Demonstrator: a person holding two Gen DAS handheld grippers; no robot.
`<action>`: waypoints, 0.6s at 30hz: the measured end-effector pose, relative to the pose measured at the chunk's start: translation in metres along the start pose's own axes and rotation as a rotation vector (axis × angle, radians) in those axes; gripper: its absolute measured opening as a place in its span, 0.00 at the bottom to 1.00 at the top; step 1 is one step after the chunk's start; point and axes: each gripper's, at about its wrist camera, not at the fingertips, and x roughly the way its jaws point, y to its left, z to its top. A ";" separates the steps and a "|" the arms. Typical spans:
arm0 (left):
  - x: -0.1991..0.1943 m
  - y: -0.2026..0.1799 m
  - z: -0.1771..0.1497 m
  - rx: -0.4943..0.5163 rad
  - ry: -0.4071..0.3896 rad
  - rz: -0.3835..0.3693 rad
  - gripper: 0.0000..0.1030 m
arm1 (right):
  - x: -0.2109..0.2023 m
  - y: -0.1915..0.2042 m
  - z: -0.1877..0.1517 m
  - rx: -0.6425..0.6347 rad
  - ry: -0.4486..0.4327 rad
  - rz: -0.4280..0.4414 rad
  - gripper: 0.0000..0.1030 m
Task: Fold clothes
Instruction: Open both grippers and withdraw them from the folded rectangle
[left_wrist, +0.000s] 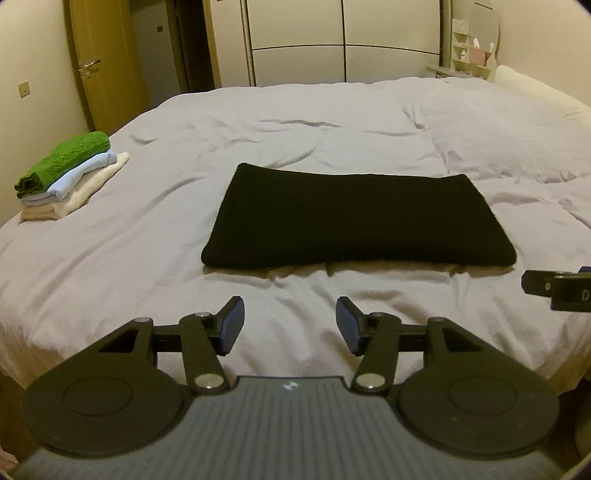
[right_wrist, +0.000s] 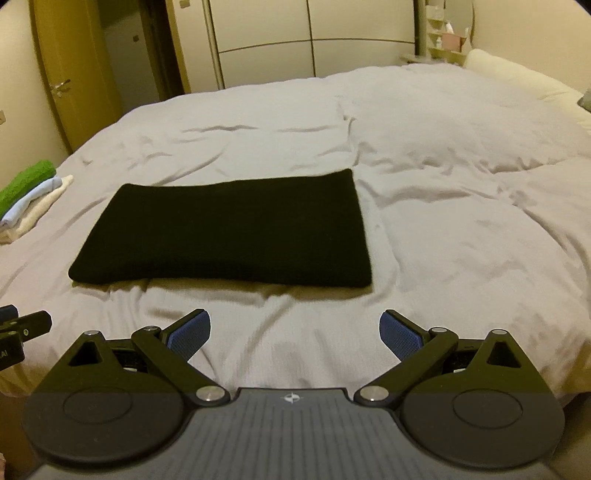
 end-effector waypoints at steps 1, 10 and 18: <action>-0.002 -0.001 -0.001 0.001 -0.003 -0.002 0.50 | -0.002 0.000 -0.002 0.000 0.003 -0.005 0.98; -0.015 -0.005 -0.008 0.010 -0.039 -0.032 0.50 | -0.018 -0.007 -0.013 0.011 -0.005 -0.046 0.98; -0.005 -0.001 -0.007 0.006 -0.026 -0.044 0.50 | -0.012 -0.008 -0.011 0.009 0.004 -0.058 0.98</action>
